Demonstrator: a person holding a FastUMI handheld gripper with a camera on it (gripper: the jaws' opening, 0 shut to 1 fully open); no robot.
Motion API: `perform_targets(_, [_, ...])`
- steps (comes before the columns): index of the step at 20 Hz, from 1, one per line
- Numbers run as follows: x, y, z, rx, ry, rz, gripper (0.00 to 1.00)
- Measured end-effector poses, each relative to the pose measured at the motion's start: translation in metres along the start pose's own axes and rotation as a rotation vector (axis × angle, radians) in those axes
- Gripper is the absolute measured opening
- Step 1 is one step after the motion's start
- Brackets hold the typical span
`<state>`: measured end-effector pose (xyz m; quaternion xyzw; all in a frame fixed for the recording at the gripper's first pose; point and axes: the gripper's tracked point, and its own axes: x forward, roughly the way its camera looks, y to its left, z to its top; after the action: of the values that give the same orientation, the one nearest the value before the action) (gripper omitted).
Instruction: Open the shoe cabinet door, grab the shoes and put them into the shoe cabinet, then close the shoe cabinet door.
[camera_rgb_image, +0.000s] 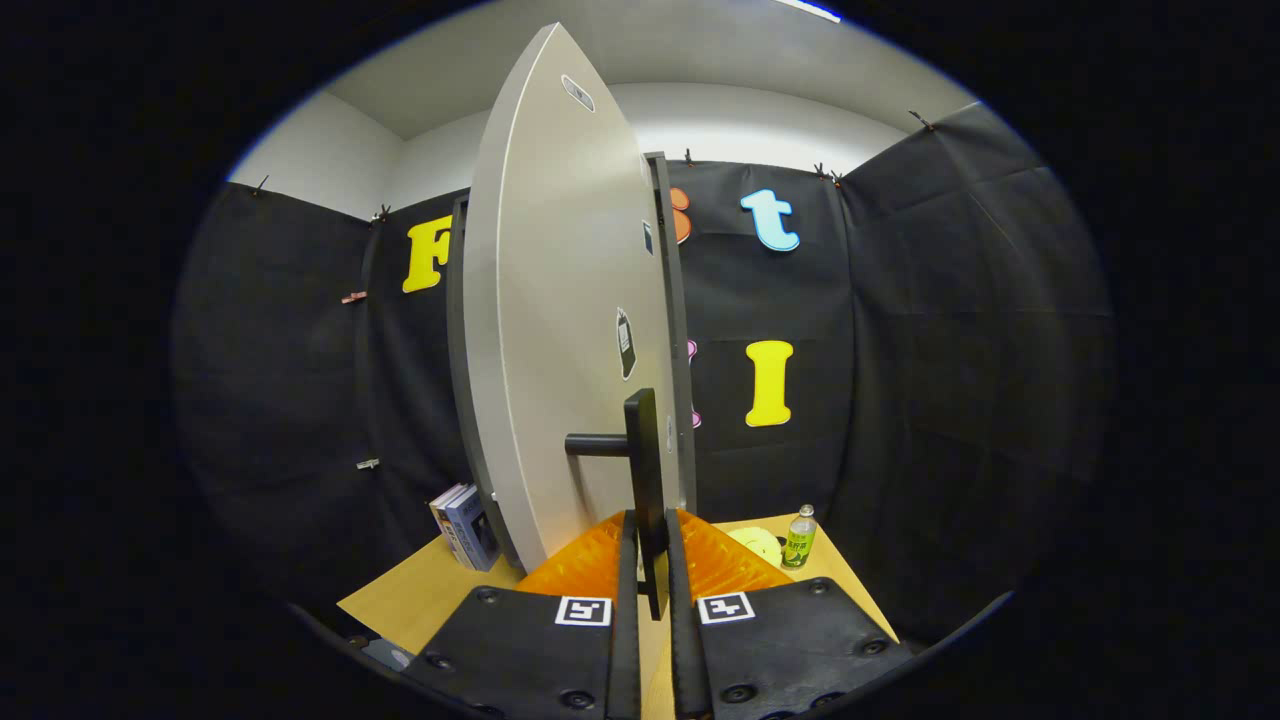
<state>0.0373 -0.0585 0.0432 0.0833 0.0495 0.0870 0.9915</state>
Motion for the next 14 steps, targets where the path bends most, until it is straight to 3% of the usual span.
perform_targets(5, [-0.005, -0.033, 0.006, 0.019, -0.005, -0.046, 0.16])
perform_targets(9, [-0.008, -0.026, 0.009, 0.053, -0.015, -0.003, 0.16])
perform_targets(14, [-0.012, -0.026, 0.012, 0.029, -0.029, -0.037, 0.16])
